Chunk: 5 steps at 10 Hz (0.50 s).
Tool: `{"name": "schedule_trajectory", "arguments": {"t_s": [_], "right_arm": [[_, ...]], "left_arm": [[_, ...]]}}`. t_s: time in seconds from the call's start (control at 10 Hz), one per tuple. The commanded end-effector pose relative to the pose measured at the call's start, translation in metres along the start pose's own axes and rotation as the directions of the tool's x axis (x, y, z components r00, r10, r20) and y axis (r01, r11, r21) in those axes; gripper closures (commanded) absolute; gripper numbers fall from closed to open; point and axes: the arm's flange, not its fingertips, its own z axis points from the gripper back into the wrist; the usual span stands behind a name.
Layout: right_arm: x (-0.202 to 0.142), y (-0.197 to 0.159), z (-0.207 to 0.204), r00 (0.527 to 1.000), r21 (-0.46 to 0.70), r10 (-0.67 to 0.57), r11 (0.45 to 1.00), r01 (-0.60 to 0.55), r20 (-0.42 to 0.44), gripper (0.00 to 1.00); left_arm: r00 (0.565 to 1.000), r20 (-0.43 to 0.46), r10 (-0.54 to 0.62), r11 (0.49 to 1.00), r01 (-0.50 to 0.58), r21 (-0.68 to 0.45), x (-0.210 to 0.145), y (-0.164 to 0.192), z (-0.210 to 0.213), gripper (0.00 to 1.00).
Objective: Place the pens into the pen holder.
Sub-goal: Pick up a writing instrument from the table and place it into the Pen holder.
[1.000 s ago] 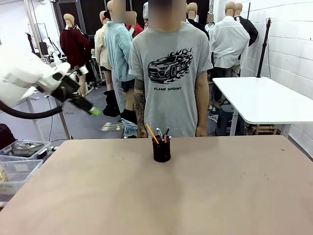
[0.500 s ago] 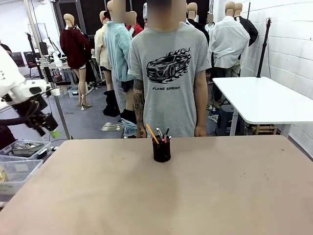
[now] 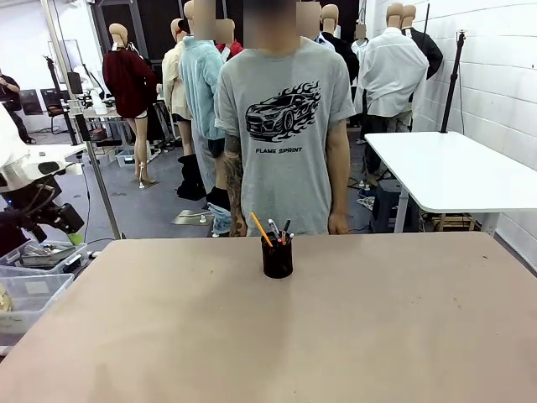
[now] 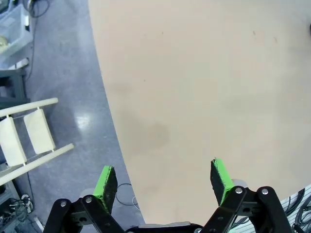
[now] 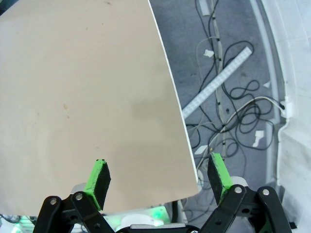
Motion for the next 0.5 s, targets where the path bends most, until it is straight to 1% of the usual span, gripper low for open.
{"name": "schedule_trajectory", "arguments": {"t_s": [0.0, 0.4], "right_arm": [[-0.0024, 0.0012, -0.001, 1.0, -0.018, -0.002, 1.0, 0.002, 0.001, 0.0], [-0.0024, 0.0012, -0.001, 1.0, -0.018, -0.002, 1.0, 0.002, 0.001, 0.0]], "left_arm": [[1.0, 0.004, -0.012, 1.0, 0.012, 0.012, 0.0058, -0.0001, 0.0059, 0.0], [1.0, 0.004, -0.012, 1.0, 0.012, 0.012, 0.0058, -0.0001, 0.0059, 0.0]]}}
